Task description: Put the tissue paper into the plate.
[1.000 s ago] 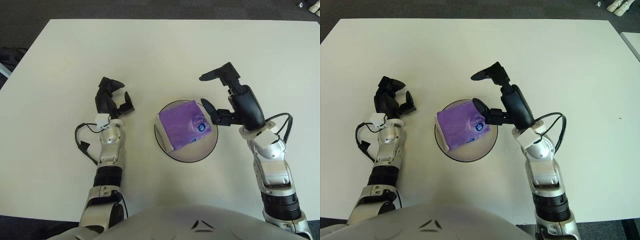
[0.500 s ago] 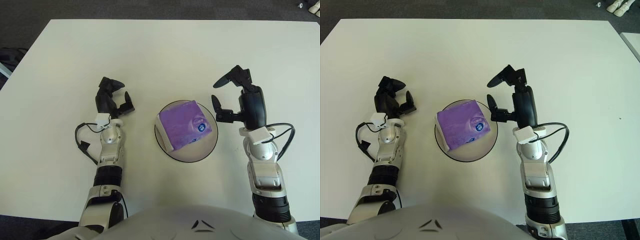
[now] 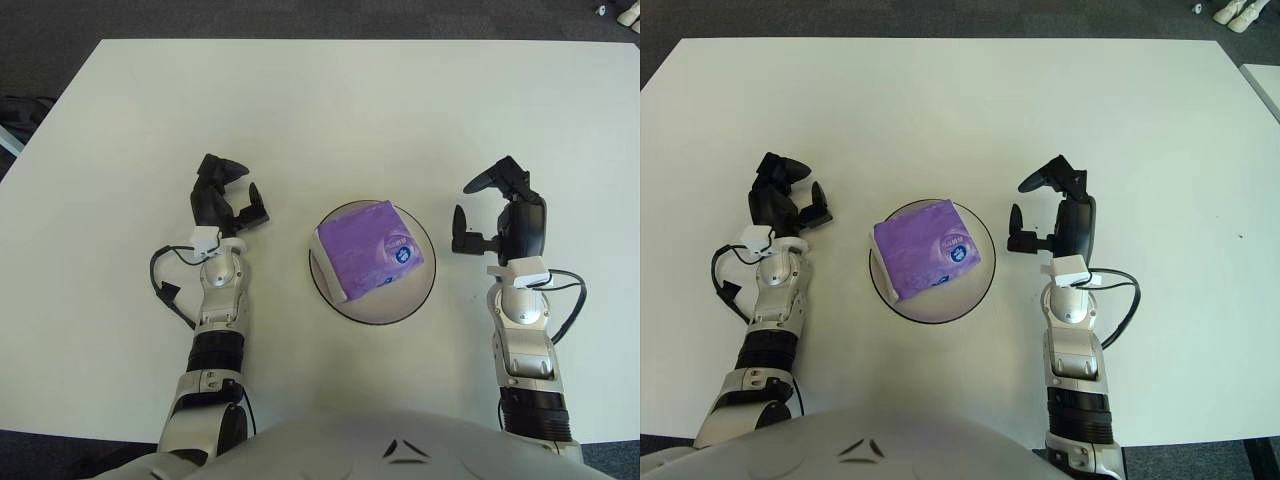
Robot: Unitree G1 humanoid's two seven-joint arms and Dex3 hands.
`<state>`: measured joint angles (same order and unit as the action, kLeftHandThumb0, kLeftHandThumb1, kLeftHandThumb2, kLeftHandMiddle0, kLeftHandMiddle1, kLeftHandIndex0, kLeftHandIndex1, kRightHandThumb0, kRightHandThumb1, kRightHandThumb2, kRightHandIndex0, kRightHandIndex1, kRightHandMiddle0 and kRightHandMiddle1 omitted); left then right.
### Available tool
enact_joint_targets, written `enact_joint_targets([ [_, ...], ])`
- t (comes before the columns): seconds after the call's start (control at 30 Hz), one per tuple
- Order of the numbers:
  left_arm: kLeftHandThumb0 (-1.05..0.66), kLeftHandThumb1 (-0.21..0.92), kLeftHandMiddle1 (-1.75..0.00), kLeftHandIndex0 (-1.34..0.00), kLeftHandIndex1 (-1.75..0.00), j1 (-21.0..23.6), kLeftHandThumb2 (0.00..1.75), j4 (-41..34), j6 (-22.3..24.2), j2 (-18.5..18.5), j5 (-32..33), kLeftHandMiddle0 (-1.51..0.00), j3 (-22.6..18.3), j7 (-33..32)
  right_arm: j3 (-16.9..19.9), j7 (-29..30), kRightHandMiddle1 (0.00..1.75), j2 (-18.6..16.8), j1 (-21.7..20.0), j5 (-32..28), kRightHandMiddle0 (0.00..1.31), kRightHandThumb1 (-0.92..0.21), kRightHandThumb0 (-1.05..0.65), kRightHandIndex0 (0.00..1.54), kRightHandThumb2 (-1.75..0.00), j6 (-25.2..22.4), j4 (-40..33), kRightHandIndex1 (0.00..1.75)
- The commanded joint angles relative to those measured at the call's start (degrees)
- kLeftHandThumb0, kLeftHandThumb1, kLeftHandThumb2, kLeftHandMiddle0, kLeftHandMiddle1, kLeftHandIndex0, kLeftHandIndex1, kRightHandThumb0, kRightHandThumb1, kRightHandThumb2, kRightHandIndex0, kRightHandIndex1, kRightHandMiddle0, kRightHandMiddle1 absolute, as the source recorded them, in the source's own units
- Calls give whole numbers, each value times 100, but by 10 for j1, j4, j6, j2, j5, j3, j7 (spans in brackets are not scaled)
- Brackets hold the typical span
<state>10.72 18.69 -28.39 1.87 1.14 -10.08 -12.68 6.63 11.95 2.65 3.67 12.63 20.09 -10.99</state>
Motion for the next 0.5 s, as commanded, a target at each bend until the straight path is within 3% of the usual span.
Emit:
enact_joint_targets([
  [0.0,-1,22,-175,-61,-171,-31,143,34,-4,0,-3,-54,-1,4,3,7,175,-7,12,-10,66,4,-1,88,-174,20,8,175],
  [0.47,-1,22,-175,-60,-172,-30,143,43,-8,-4,-9,-55,-1,3,28,24,175,-9,-6,-35,66,5,-1,88,-174,67,112,175],
])
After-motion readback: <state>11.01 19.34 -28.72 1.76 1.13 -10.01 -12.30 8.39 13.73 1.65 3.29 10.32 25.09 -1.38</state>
